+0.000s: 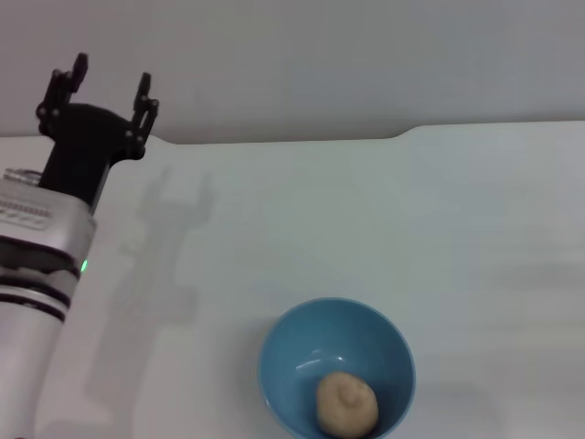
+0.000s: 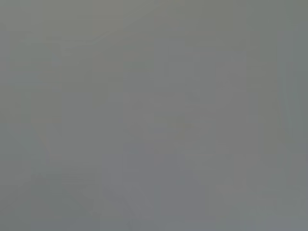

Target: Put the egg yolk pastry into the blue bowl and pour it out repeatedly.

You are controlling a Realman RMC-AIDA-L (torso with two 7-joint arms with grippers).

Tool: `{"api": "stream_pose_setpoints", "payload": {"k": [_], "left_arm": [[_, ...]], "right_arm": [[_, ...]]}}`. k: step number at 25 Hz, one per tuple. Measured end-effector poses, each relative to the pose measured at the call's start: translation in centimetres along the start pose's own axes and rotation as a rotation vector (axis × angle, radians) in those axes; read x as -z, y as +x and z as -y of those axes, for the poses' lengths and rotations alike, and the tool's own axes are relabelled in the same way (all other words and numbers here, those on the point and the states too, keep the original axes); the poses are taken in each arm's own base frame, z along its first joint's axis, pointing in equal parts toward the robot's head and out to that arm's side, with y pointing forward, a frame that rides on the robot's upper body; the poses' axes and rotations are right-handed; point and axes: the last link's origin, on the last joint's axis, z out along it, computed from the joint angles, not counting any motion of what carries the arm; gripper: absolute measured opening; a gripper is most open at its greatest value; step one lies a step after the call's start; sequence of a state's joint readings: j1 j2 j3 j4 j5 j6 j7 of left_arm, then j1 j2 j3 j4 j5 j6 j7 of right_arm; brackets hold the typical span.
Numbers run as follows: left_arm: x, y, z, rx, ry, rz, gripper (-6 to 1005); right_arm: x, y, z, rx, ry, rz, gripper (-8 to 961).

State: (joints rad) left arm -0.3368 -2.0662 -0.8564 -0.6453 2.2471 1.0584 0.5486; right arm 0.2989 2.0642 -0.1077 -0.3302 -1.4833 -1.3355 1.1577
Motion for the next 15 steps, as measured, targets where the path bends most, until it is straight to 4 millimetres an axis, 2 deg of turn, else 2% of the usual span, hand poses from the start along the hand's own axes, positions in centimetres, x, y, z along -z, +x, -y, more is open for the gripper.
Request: {"api": "stream_pose_setpoints", "payload": {"k": [2, 6, 11, 13, 15], "left_arm": [[0.4, -0.8, 0.5, 0.088, 0.005, 0.022, 669], [1.0, -2.1, 0.9, 0.131, -0.002, 0.064, 667], [1.6, -3.0, 0.9, 0.194, -0.007, 0.105, 664], [1.8, -3.2, 1.1, 0.223, -0.003, 0.114, 664], [1.9, -3.5, 1.2, 0.244, -0.002, 0.124, 664]], "right_arm": [[0.1, 0.9, -0.2, 0.131, 0.026, 0.02, 467], [-0.2, 2.9, -1.4, 0.444, 0.114, 0.083, 467], [-2.0, 4.7, -4.2, 0.802, 0.118, 0.088, 467], [-3.0, 5.0, -5.2, 0.868, 0.089, 0.092, 467], [-3.8, 5.3, -6.2, 0.848, 0.065, 0.098, 467]]}}
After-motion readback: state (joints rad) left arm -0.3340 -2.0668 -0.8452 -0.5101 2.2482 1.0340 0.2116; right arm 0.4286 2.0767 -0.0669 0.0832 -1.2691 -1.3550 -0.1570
